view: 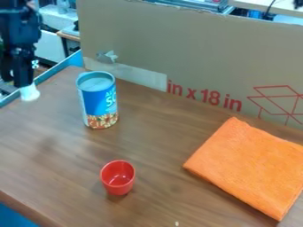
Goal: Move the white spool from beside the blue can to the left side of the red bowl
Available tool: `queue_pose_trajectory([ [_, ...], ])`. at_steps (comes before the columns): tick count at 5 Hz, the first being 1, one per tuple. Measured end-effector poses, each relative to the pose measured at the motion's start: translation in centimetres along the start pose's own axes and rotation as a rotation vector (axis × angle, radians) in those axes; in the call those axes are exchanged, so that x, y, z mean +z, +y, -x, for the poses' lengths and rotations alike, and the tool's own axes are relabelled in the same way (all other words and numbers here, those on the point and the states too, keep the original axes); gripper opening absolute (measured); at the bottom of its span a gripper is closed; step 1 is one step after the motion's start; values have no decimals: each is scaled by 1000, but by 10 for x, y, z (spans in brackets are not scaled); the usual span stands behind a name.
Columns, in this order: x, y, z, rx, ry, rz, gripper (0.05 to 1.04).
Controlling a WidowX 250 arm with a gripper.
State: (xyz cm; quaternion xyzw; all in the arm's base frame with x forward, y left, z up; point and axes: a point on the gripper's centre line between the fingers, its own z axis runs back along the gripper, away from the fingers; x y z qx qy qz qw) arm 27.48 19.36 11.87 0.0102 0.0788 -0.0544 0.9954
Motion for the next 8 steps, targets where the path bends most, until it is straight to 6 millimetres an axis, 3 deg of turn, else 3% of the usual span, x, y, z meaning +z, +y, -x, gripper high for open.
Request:
queue_pose_trajectory([
  [2,-14,-63,61,-65,115,-53,592],
  [3,-34,-97,71,-179,142,-35,592],
  [4,-48,-118,64,-262,125,-10,592],
  [6,-65,-125,54,-275,117,32,592],
  [8,-82,-122,64,-294,127,-22,590],
])
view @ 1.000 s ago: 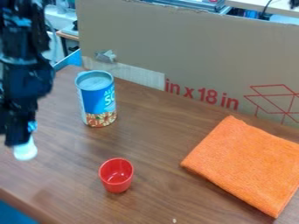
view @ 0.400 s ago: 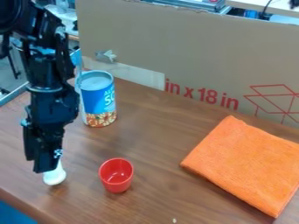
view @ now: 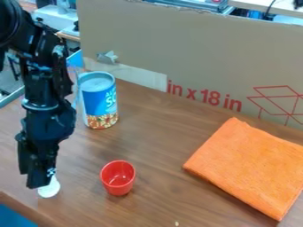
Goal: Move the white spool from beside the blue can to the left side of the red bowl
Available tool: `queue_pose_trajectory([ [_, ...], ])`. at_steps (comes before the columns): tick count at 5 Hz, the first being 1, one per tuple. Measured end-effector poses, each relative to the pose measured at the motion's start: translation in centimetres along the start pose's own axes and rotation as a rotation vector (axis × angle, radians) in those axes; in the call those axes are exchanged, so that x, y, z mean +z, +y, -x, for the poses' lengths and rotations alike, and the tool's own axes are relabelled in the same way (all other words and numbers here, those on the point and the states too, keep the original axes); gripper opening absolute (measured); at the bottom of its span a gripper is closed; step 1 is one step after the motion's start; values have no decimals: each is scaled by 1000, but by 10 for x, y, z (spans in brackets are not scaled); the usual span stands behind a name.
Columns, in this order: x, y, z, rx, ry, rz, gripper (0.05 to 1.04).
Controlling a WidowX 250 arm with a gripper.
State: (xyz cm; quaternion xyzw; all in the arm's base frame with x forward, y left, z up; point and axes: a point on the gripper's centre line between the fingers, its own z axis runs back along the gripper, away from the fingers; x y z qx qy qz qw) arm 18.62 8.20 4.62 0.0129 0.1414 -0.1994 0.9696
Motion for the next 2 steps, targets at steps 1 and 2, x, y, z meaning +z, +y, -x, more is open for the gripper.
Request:
queue_pose_trajectory([
  [1,-1,0,2,-4,9,-5,640],
  [2,11,-3,5,2,-9,3,937],
])
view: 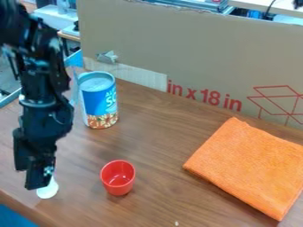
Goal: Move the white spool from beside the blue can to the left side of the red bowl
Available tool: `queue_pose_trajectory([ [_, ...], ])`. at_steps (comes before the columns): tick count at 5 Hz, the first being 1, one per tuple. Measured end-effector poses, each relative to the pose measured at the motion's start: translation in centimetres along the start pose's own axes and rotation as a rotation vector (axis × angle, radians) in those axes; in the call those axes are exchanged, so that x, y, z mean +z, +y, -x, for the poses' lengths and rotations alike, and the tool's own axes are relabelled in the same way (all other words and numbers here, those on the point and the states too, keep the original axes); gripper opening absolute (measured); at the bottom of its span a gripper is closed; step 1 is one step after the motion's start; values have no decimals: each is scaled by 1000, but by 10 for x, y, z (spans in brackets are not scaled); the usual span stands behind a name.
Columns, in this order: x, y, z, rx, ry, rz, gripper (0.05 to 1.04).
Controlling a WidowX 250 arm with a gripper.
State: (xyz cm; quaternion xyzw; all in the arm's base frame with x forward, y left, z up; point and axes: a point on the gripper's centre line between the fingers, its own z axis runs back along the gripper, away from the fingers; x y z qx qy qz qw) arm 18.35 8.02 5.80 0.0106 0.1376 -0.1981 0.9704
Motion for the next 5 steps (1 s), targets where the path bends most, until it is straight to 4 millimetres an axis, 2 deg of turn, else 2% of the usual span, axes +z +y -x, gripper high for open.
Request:
queue_pose_trajectory([
  [1,31,-2,1,19,-69,-12,1007],
  [2,48,-24,-8,-62,-86,-38,1001],
  [3,52,-46,-24,-42,-90,-71,1001],
  [5,52,-56,-28,207,-177,-38,1001],
])
